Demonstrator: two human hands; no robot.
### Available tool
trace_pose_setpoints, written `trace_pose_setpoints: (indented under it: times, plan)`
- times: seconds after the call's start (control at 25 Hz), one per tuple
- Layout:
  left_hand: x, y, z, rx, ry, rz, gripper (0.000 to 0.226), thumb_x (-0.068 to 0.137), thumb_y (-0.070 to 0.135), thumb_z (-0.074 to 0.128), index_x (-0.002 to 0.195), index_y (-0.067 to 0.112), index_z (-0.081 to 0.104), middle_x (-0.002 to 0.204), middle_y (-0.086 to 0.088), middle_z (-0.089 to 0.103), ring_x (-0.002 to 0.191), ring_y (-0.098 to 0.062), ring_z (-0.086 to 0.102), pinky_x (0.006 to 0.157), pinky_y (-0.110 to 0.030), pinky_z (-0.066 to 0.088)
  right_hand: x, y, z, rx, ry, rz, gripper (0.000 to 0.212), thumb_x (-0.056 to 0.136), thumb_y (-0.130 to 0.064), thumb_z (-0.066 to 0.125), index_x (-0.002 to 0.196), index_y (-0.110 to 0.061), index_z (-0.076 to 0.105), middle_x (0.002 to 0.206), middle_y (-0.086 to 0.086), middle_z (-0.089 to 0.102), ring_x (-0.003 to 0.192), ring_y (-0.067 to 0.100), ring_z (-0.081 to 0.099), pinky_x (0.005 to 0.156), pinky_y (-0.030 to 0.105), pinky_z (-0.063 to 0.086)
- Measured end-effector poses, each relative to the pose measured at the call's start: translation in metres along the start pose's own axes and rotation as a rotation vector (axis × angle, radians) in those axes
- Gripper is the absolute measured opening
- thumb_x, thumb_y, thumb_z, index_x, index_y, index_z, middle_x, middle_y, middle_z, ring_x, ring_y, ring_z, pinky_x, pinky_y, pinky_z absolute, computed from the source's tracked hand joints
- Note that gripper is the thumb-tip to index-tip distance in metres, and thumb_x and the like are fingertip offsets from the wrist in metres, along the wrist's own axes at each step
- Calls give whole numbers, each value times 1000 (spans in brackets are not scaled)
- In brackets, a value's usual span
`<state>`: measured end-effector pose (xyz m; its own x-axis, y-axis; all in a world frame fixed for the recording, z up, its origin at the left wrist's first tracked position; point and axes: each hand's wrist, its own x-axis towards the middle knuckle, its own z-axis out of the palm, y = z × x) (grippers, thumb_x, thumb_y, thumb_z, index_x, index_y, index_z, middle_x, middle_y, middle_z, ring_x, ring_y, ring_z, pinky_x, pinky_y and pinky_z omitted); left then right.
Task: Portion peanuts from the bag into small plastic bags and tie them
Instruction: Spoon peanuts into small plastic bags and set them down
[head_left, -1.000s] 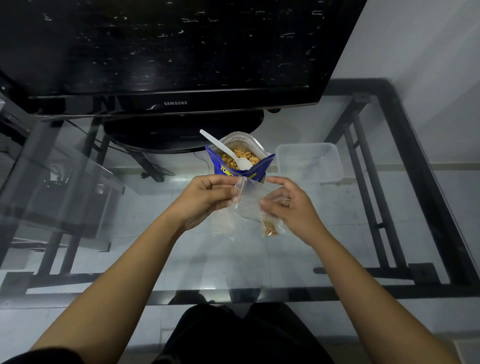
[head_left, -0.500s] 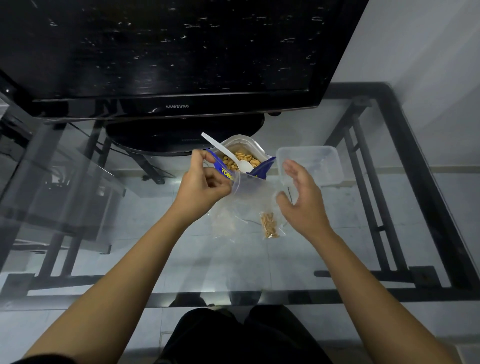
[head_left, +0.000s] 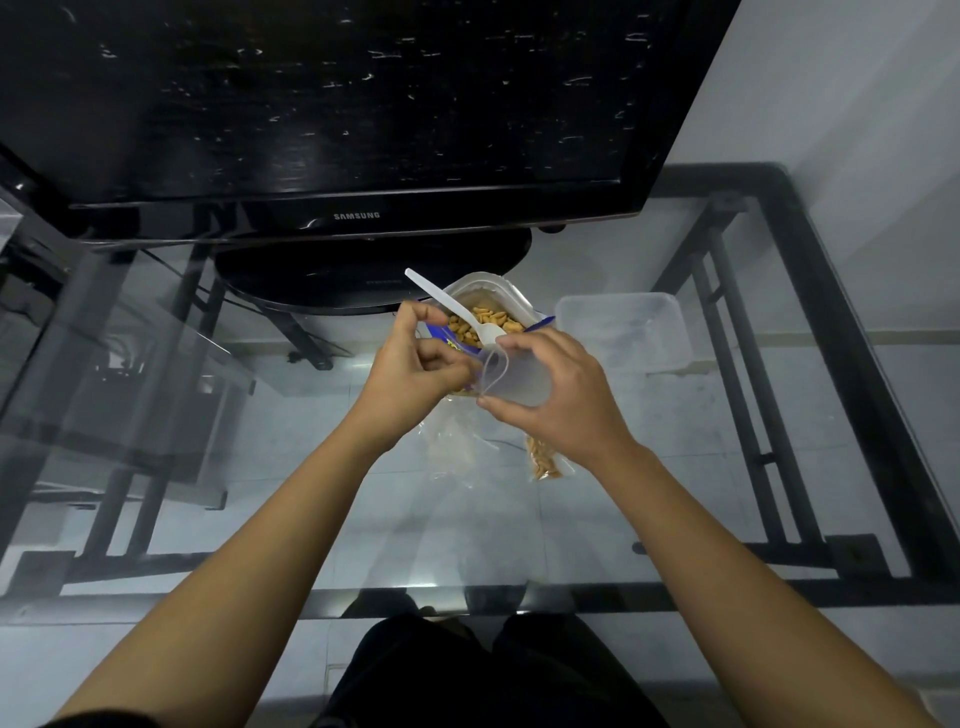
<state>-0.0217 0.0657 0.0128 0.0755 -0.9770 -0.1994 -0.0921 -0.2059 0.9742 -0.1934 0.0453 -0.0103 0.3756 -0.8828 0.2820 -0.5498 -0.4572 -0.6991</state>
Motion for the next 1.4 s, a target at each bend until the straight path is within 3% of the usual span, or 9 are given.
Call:
trace_pose_setpoints:
  times: [0.2,0.48,0.68,0.76,0.88,1.0,1.16,1.28,1.4]
  plan:
    - [34,-2,-6,145,398,23,40,84,35,64,116,17,49,83,6,58,75,-4,58,64,-15,48,4,7,-5,107,35,110,51,66,-34,81,109,-16,60,101,-9,58,89,-1,53,78,8,43]
    - [76,-1,-10,345,372,79,24,84,27,66,99,9,61,72,11,57,69,-2,55,71,-20,49,16,28,-4,249,13,337,50,65,-32,82,108,-20,60,109,-10,61,96,0,57,76,4,44]
    - [95,1,-10,287,411,-83,32,83,32,67,103,8,61,70,7,59,78,-11,60,79,-30,53,18,34,-5,255,-11,357,51,66,-34,81,110,-21,60,112,-8,63,102,3,59,82,13,46]
    - [96,7,-9,301,371,7,20,86,28,63,91,9,65,67,5,57,70,-10,56,74,-32,52,18,34,-6,256,-23,355,50,67,-35,81,110,-22,59,112,-9,63,103,3,59,82,13,45]
    - [83,22,-14,457,374,358,17,89,24,59,86,8,64,69,6,56,62,-4,49,62,-14,42,18,34,-7,269,-28,345,48,67,-35,81,108,-25,58,109,-12,61,103,2,58,82,10,44]
    - [71,13,-22,697,144,610,15,89,20,59,91,8,67,82,-1,61,73,-8,54,66,-13,43,17,33,-7,272,-28,325,47,66,-34,81,105,-28,56,108,-14,59,103,2,58,81,7,44]
    - [64,-1,-19,646,250,372,17,92,19,53,91,5,64,70,-7,63,58,-8,53,56,-16,41,17,32,-8,259,-49,299,47,66,-35,81,104,-32,54,108,-15,57,103,4,58,83,10,44]
    - [60,-4,-13,587,258,226,18,93,19,51,89,7,64,72,-14,68,66,-23,61,66,-33,50,16,32,-9,260,-61,306,47,67,-36,80,106,-31,54,109,-14,57,104,4,58,84,10,44]
    - [56,-9,-7,359,264,53,15,92,16,50,88,10,64,68,-9,67,66,-18,62,67,-34,52,14,32,-10,257,-71,311,48,66,-37,80,107,-29,56,109,-15,57,105,4,58,84,12,45]
